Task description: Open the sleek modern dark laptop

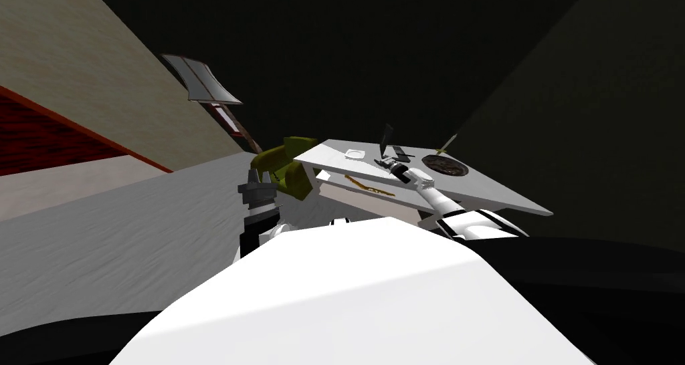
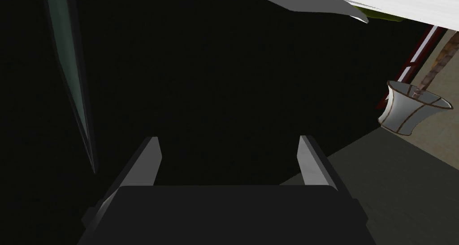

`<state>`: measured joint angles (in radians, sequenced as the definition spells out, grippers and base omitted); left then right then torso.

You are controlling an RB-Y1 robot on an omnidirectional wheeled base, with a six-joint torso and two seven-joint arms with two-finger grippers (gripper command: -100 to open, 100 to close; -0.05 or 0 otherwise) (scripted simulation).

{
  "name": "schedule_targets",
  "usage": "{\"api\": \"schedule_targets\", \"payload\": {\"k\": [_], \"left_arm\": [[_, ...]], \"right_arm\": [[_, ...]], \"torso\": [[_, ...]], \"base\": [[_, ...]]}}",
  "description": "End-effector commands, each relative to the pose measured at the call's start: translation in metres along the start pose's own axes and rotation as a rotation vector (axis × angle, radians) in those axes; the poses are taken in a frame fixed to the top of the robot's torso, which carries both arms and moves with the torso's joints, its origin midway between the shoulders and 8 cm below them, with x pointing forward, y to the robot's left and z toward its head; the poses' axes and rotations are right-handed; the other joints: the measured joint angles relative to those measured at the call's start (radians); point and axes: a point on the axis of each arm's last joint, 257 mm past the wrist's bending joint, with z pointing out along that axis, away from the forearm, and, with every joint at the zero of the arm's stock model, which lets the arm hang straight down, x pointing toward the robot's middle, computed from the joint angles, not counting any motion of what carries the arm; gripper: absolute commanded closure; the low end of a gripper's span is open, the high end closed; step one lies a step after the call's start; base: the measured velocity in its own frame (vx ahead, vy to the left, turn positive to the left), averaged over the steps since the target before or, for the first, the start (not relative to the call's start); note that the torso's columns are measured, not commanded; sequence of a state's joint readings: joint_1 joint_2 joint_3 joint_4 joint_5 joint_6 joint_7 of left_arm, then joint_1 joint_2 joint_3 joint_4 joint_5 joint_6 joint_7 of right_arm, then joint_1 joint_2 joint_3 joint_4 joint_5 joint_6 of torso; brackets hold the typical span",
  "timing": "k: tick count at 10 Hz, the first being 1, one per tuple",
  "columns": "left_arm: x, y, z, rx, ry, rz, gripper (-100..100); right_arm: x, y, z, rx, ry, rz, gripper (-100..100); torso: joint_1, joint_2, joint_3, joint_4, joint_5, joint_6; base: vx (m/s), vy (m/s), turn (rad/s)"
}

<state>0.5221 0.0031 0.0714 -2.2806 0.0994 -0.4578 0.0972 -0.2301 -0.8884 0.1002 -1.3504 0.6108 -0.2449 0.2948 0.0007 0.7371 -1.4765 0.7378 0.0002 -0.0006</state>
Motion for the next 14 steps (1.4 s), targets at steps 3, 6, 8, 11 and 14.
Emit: {"api": "schedule_targets", "payload": {"k": [3, 6, 8, 11, 14], "left_arm": [[0.0, 0.0, 0.0, 0.0, 0.0, 0.0, 0], [0.0, 0.0, 0.0, 0.0, 0.0, 0.0, 0], [0.0, 0.0, 0.0, 0.0, 0.0, 0.0, 0], [0.0, 0.0, 0.0, 0.0, 0.0, 0.0, 0], [0.0, 0.0, 0.0, 0.0, 0.0, 0.0, 0]], "right_arm": [[0.015, -0.059, -0.008, 0.093, 0.082, -0.119, -100], [0.016, -0.094, -0.013, 0.144, 0.121, -0.194, -100], [0.005, -0.119, -0.015, 0.179, 0.138, -0.27, -100], [0.006, -0.156, -0.025, 0.236, 0.181, -0.335, -100], [0.007, -0.194, -0.04, 0.299, 0.232, -0.394, -100]], "torso": [[-0.001, 0.001, 0.001, 0.0, 0.0, 0.001], [0.0, 0.001, 0.0, 0.0, 0.0, 0.001], [0.0, 0.001, 0.0, 0.0, 0.0, 0.0], [-0.003, 0.001, 0.001, 0.0, -0.001, 0.001], [-0.001, 0.001, 0.001, 0.0, 0.0, 0.001]], "base": [[0.005, 0.043, 0.081], [0.009, 0.034, 0.084], [0.014, 0.046, 0.139], [0.009, 0.019, 0.049], [0.015, 0.034, 0.09]]}}
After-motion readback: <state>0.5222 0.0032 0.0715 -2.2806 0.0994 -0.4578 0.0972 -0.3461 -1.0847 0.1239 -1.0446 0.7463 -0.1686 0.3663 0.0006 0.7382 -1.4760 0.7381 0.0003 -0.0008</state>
